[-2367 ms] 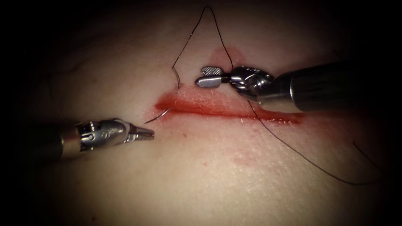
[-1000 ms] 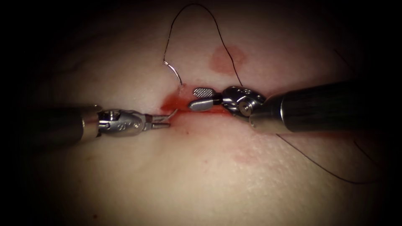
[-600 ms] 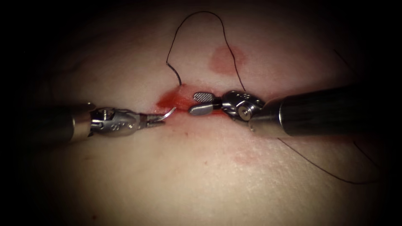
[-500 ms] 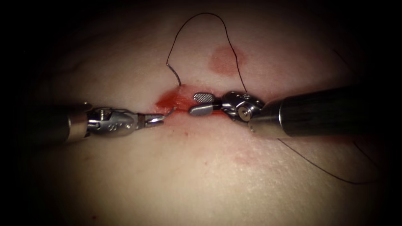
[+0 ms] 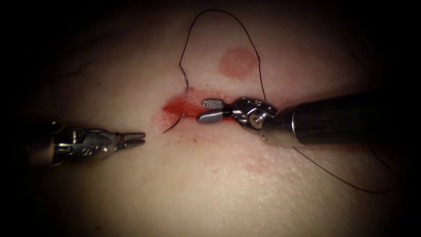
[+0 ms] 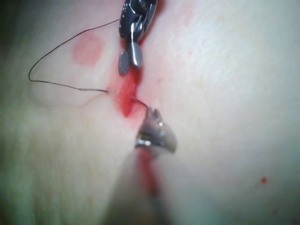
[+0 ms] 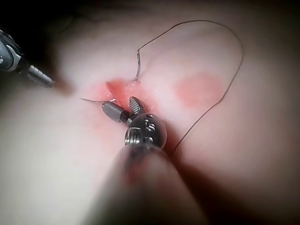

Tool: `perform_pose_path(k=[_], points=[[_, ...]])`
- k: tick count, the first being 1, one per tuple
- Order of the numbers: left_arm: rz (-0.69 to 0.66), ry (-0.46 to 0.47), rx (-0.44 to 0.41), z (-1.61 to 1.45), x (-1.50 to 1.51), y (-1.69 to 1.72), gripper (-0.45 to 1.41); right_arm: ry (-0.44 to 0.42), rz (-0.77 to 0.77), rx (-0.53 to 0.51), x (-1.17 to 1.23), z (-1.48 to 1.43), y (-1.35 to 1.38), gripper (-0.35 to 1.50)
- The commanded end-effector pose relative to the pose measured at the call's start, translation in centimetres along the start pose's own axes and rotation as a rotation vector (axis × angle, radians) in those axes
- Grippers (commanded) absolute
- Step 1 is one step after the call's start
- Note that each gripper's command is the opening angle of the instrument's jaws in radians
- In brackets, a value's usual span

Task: Wound Closure
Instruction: Use the left gripper to pull the needle through the tissue.

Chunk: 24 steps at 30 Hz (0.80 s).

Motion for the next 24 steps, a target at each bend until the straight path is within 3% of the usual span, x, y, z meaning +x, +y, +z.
perform_pose_path(k=[1, 4, 6, 10, 16, 18, 21, 23, 24], points=[[-0.014, 0.035, 0.009, 0.08, 0.0, 0.0, -0.35, -0.001, 0.002, 0.002, -0.06, 0.08, -0.01, 1.47], [0.046, 0.15, 0.049, 0.16, -0.02, -0.11, -0.35, 0.0, 0.002, -0.001, -0.06, 0.11, -0.02, 1.47], [0.107, 0.241, 0.074, 0.31, -0.16, -0.2, -0.16, 0.001, 0.003, -0.003, -0.06, 0.13, -0.05, 1.47], [0.135, 0.398, 0.078, 0.52, -0.42, -0.23, -0.13, 0.001, 0.003, -0.003, -0.07, 0.13, -0.07, 1.47], [0.016, 0.689, -0.095, 0.84, -0.72, -0.13, 0.01, 0.0, 0.003, -0.002, -0.08, 0.11, -0.07, 1.47], [-0.041, 0.777, -0.143, 0.9, -0.75, -0.07, 0.17, 0.0, 0.003, -0.002, -0.08, 0.11, -0.07, 1.47], [-0.087, 0.891, -0.243, 1.01, -0.64, 0.04, 0.17, 0.0, 0.003, -0.001, -0.08, 0.1, -0.06, 1.47], [-0.075, 0.914, -0.277, 1.06, -0.56, 0.1, 0.2, 0.0, 0.003, -0.001, -0.08, 0.1, -0.06, 1.47], [-0.066, 0.93, -0.3, 1.1, -0.51, 0.13, 0.3, 0.0, 0.003, -0.001, -0.08, 0.1, -0.06, 1.47]])
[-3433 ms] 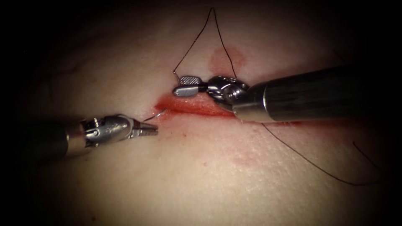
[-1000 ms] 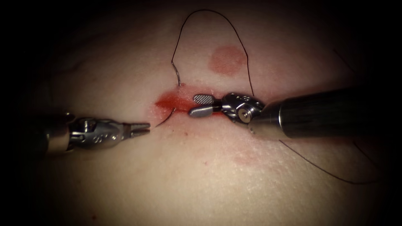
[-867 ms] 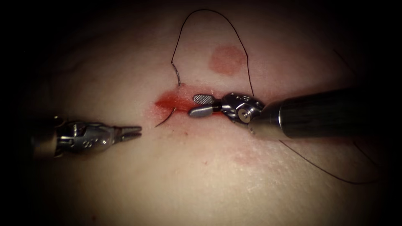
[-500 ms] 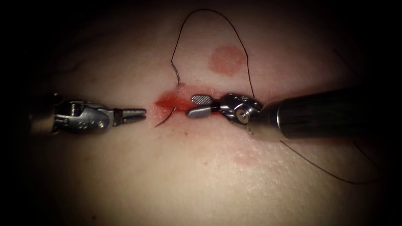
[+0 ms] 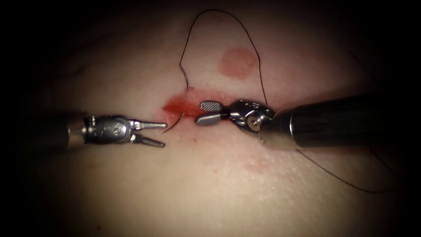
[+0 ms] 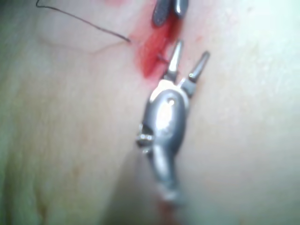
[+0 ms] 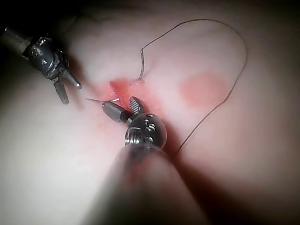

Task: Wound Closure
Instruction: Use the left gripper to pull the needle through the tissue.

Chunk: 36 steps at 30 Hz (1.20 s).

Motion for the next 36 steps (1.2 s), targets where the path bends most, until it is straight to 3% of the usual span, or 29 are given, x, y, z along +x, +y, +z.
perform_pose_path(k=[1, 5, 10, 16, 36], points=[[-0.001, 0.011, -0.014, 0.09, -0.09, 0.01, 0.36, -0.001, 0.001, 0.003, -0.06, 0.06, 0.0, 1.47], [-0.003, -0.018, -0.026, 0.26, -0.16, 0.0, 0.43, -0.001, 0.001, 0.005, -0.07, 0.05, -0.01, 1.47], [0.008, -0.125, -0.008, 0.31, -0.41, -0.1, 0.36, -0.002, 0.0, 0.007, -0.07, 0.03, -0.01, 1.48], [0.013, -0.18, 0.036, 0.11, -0.73, -0.07, 0.33, -0.003, -0.001, 0.01, -0.08, -0.01, -0.01, 1.48], [0.04, -0.301, 0.021, -0.11, -1.08, -0.05, 0.29, -0.003, -0.001, 0.01, -0.08, 0.0, -0.01, 1.48]])
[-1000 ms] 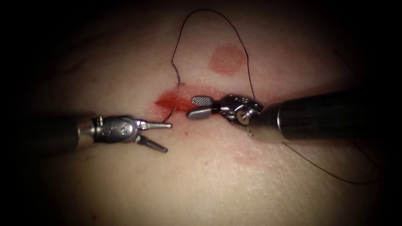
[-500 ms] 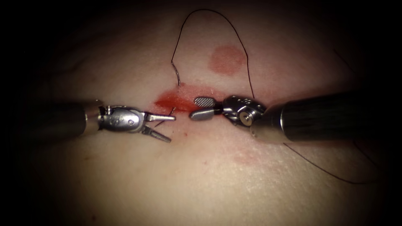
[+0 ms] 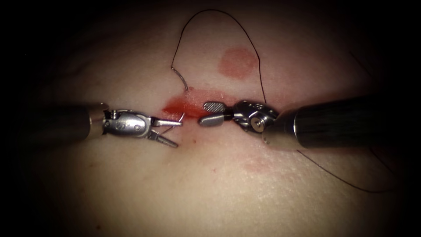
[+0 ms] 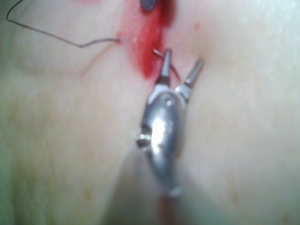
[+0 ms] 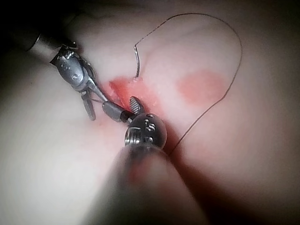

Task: Wound Closure
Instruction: Use the left gripper to pull the needle through the tissue.

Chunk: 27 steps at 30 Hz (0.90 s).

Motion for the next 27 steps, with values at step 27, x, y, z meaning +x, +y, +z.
perform_pose_path(k=[27], points=[[-0.219, 0.005, 0.034, 0.06, 0.46, 0.19, -0.35, 0.0, 0.002, -0.001, -0.09, 0.09, -0.07, 1.48]])
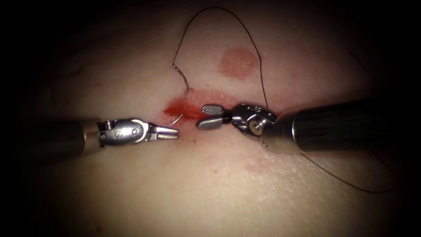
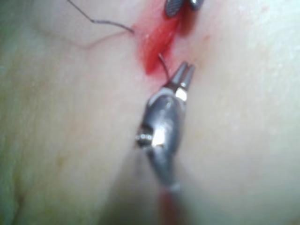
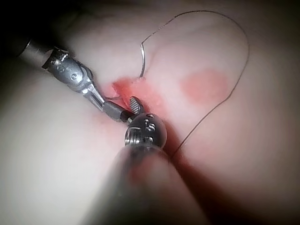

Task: Wound Closure
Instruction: Use the left gripper to pull the needle through the tissue.

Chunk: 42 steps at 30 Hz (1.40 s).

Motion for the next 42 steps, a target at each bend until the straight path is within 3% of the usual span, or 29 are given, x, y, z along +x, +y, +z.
perform_pose_path(k=[1, 11, 15, 16, 18, 21, 24, 29, 38, 42], points=[[-0.013, 0.009, 0.0, 0.06, 0.01, 0.03, -0.35, -0.001, 0.001, 0.003, -0.06, 0.07, -0.01, 1.48], [-0.095, 0.047, -0.076, -0.1, 0.72, 0.4, -0.35, -0.001, 0.002, 0.002, -0.06, 0.07, -0.01, 1.48], [-0.101, 0.025, -0.018, -0.19, 0.75, 0.3, -0.35, -0.001, 0.003, 0.001, -0.05, 0.08, -0.01, 1.48], [-0.099, 0.009, 0.001, -0.23, 0.72, 0.28, -0.2, 0.0, 0.003, 0.001, -0.05, 0.08, -0.01, 1.48], [-0.095, -0.06, 0.045, -0.31, 0.65, 0.2, 0.28, -0.001, 0.003, 0.001, -0.05, 0.08, -0.02, 1.48], [-0.147, -0.145, 0.119, -0.41, 0.57, 0.08, 0.44, -0.001, 0.002, 0.002, -0.06, 0.07, -0.03, 1.48], [-0.208, -0.213, 0.199, -0.46, 0.55, -0.03, 0.41, -0.001, 0.002, 0.002, -0.06, 0.06, -0.03, 1.48], [-0.349, -0.239, 0.31, -0.38, 0.58, -0.08, 0.3, -0.001, 0.003, 0.001, -0.06, 0.07, -0.02, 1.48], [-0.589, -0.278, 0.383, 0.16, 0.66, 0.06, 0.19, 0.0, 0.003, 0.001, -0.06, 0.08, -0.03, 1.48], [-0.657, -0.33, 0.393, 0.34, 0.7, 0.04, 0.27, 0.0, 0.003, 0.001, -0.06, 0.08, -0.03, 1.48]])
